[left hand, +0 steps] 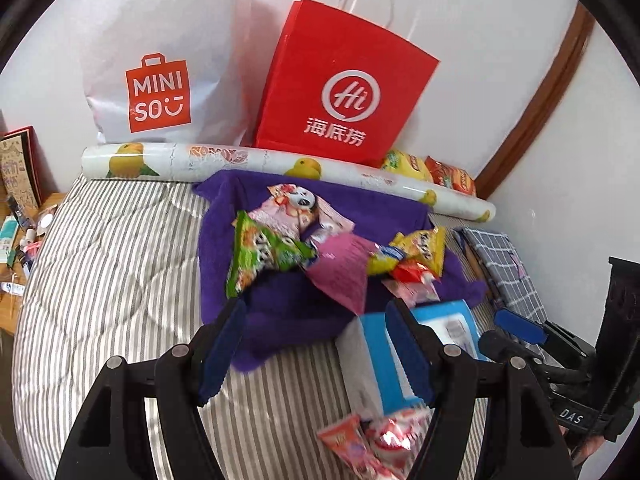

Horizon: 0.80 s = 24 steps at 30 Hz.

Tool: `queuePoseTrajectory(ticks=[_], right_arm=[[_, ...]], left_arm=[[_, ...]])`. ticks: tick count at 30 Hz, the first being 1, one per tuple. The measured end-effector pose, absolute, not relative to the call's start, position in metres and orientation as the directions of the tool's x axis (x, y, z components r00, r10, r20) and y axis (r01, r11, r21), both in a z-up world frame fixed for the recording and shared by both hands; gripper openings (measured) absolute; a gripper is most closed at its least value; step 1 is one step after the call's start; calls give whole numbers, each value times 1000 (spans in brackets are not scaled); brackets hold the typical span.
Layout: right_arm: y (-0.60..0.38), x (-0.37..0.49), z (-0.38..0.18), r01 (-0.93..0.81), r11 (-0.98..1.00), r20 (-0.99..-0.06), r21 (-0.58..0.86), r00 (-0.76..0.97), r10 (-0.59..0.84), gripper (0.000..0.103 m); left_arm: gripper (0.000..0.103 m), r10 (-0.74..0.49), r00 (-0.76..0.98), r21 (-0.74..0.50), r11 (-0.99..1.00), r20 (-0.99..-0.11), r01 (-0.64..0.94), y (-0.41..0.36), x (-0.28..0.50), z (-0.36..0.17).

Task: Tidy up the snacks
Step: 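Move both tools back toward the packets beside the tissue box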

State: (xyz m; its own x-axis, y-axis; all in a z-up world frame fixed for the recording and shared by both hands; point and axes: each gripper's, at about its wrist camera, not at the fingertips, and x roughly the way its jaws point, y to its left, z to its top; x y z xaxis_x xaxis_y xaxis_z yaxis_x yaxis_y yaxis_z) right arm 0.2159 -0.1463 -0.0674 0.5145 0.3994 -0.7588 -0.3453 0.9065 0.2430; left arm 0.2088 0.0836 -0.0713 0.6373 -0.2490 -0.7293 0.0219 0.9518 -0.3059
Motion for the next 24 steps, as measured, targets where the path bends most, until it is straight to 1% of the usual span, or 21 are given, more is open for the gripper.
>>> queuePoseTrajectory(ticks=[8, 14, 17, 20, 24], right_arm=[[-154, 178, -68, -318, 916, -768, 245, 513, 383, 60], [-160, 153, -76, -299, 922, -777, 244, 509, 371, 59], [-158, 144, -80, -299, 918, -779, 258, 498, 381, 54], [-149, 136, -82, -325, 898, -776, 297, 466, 425, 54], [-124, 128, -79, -385, 879, -777, 282, 446, 445, 53]], left_arm=[[70, -281, 621, -305, 950, -732, 71, 66, 172, -75], [69, -286, 598, -314, 948, -749, 60, 67, 155, -86], [69, -280, 586, -315, 948, -760, 45, 72, 147, -93], [69, -268, 582, -312, 950, -768, 27, 78, 141, -98], [69, -233, 576, -297, 955, -783, -17, 93, 134, -104]])
